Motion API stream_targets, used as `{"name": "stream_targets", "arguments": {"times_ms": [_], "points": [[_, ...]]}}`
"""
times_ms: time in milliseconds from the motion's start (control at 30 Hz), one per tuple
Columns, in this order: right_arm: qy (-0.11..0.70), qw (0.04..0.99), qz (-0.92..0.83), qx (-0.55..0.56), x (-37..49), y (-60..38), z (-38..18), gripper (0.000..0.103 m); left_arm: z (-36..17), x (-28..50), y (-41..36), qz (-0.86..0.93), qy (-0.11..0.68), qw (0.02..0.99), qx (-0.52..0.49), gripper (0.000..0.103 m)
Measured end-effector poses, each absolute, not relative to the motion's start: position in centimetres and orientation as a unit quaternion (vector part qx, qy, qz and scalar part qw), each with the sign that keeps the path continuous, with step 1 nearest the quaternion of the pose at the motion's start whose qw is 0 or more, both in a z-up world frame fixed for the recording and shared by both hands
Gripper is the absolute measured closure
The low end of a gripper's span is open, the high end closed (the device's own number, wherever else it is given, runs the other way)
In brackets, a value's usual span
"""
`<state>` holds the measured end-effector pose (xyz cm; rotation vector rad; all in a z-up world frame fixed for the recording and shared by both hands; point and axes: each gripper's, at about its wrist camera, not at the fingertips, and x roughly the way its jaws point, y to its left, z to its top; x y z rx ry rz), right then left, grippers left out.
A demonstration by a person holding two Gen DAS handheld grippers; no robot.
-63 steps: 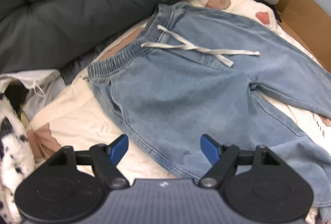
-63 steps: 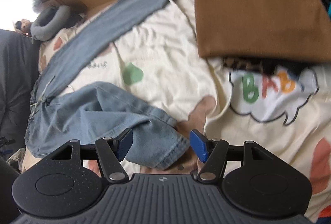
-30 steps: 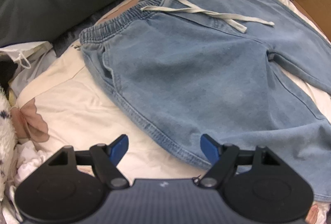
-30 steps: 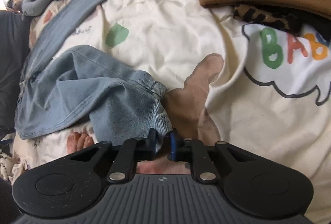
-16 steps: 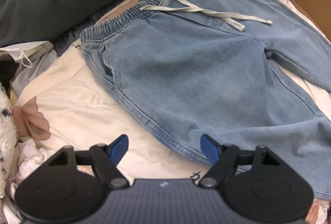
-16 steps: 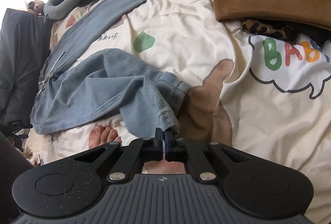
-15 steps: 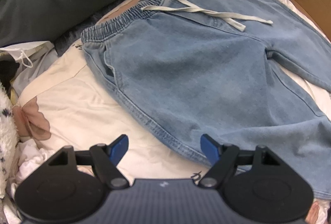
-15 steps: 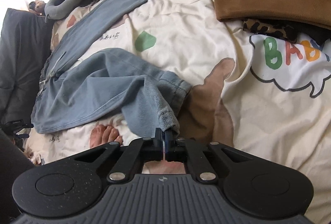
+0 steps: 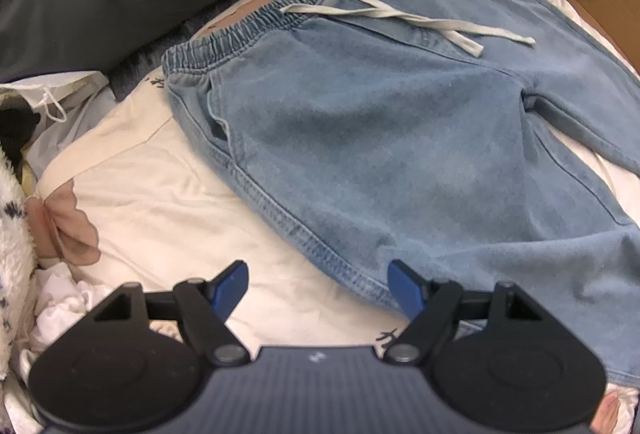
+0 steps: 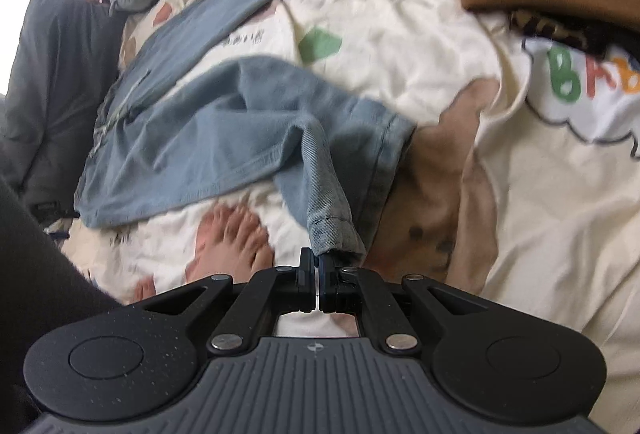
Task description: Fold clothes
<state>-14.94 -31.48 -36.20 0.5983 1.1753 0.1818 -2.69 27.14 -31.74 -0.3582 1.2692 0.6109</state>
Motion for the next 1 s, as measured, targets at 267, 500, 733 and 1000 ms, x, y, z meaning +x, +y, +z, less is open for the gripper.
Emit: {"name": "stream_targets", "arguments": {"times_ms": [267,500,733,1000], "points": [[0.573,0.764,0.078,0.286,-17.8,-30.6,-38.1,0.103,-31.6,-2.8,27.3,0.280,0.580,0.747,-0.164,0.024],[0.605,0.745,0.041,0.277,-19.2,-30.8,-39.8,0.103,-31.4,-2.9,27.6,0.281,0.582,0.745,-0.163,0.024],[0.568,0.750,-0.023,0.339,-18.7,-35.4,-38.8,0.103,-31.5,-3.0,27.7,0.283,0.586,0.742,-0.161,0.024],[0.545,0.732,-0.024,0.408,-16.4,-36.0,-39.1,0.050,-31.5,-3.0,27.5,0.279,0.589,0.742,-0.159,0.024]]}}
